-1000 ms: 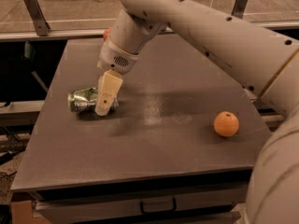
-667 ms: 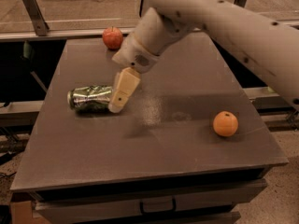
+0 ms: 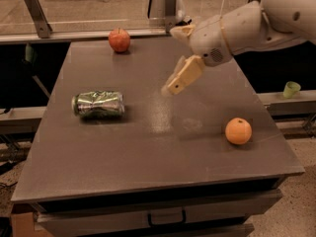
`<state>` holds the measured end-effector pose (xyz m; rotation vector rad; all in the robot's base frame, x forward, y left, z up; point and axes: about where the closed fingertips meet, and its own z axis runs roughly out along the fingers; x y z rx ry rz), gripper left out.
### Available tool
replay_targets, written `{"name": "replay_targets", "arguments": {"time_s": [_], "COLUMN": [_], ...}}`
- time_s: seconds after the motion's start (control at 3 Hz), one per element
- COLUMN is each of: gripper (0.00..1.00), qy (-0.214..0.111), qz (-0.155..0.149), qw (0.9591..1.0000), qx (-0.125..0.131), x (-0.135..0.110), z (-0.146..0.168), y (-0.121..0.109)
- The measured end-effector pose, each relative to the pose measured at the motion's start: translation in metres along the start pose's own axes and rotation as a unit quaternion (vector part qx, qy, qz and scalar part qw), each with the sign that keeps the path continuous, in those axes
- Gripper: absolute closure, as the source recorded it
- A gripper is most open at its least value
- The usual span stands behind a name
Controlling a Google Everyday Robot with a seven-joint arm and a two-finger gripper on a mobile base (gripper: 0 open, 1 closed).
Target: Knock green can over
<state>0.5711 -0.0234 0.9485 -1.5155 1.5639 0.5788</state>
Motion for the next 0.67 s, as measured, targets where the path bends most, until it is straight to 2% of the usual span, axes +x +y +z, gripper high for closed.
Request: {"name": "replay_targets", "arguments": {"time_s": [0.33, 0.67], "gripper": [0.0, 0.0], "qy": [-0.059, -0.064], "qz": [-0.022, -0.032], "qw": [0.9953, 0.994], "qx": [0.073, 0.082], "x": [0.0057, 0.0066], "z": [-0.0462, -0.0531], "y": [-0.0347, -0.0375]}}
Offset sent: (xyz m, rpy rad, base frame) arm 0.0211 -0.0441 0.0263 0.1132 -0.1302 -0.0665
